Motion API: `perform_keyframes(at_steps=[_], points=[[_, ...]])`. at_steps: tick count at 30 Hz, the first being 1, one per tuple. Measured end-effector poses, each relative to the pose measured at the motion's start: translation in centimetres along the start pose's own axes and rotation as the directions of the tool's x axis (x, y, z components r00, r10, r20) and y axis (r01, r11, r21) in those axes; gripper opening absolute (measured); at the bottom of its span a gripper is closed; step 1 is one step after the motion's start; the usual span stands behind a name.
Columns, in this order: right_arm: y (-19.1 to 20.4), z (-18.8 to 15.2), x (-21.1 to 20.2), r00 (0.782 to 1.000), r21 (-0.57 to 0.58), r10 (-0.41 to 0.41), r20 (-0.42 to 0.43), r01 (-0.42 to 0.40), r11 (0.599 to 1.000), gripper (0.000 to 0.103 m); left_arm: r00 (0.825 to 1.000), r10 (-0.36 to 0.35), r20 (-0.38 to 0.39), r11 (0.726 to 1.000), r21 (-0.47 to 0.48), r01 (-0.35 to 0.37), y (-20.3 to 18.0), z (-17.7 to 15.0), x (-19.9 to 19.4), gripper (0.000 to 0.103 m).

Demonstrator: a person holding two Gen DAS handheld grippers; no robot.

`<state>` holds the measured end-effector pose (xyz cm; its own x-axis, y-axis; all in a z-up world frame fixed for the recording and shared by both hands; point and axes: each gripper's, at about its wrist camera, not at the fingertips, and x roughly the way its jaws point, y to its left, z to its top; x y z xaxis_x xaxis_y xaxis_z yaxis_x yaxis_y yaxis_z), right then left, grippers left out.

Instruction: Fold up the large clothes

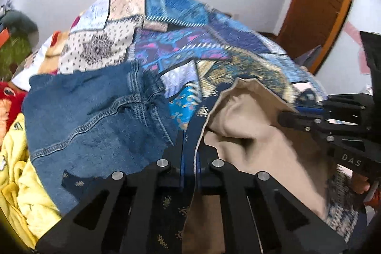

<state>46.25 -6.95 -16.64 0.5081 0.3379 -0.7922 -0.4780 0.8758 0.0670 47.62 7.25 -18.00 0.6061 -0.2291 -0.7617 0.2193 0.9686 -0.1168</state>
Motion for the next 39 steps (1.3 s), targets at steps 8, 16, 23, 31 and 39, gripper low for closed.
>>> perform_keyframes(at_steps=[8,16,23,31,39], points=[[2.4,-2.6,-7.5,0.998,-0.017,0.031,0.060,-0.030,0.999,0.007,0.997,-0.044,0.070,0.996,0.080,0.038,-3.9,-2.9,-9.2,0.005],[4.6,-7.7,-13.1,0.996,-0.067,-0.023,0.080,0.028,0.997,0.008,1.000,-0.002,0.002,0.998,0.068,0.002,-5.9,-7.8,-13.1,0.005],[6.4,-11.7,-15.6,0.998,-0.107,-0.055,0.018,0.057,0.993,0.008,0.999,-0.049,-0.021,0.997,0.057,0.050,-7.1,-10.7,-15.9,0.032],[5.6,-16.0,-16.7,0.997,-0.049,0.033,-0.066,-0.036,0.998,0.008,0.996,-0.086,-0.023,0.996,0.005,0.087,-7.3,-14.0,-18.3,0.038],[3.9,-15.3,-18.2,1.000,-0.022,-0.013,-0.028,0.012,1.000,0.008,0.999,-0.042,0.015,0.998,-0.035,0.043,-6.0,-14.6,-20.4,0.038]])
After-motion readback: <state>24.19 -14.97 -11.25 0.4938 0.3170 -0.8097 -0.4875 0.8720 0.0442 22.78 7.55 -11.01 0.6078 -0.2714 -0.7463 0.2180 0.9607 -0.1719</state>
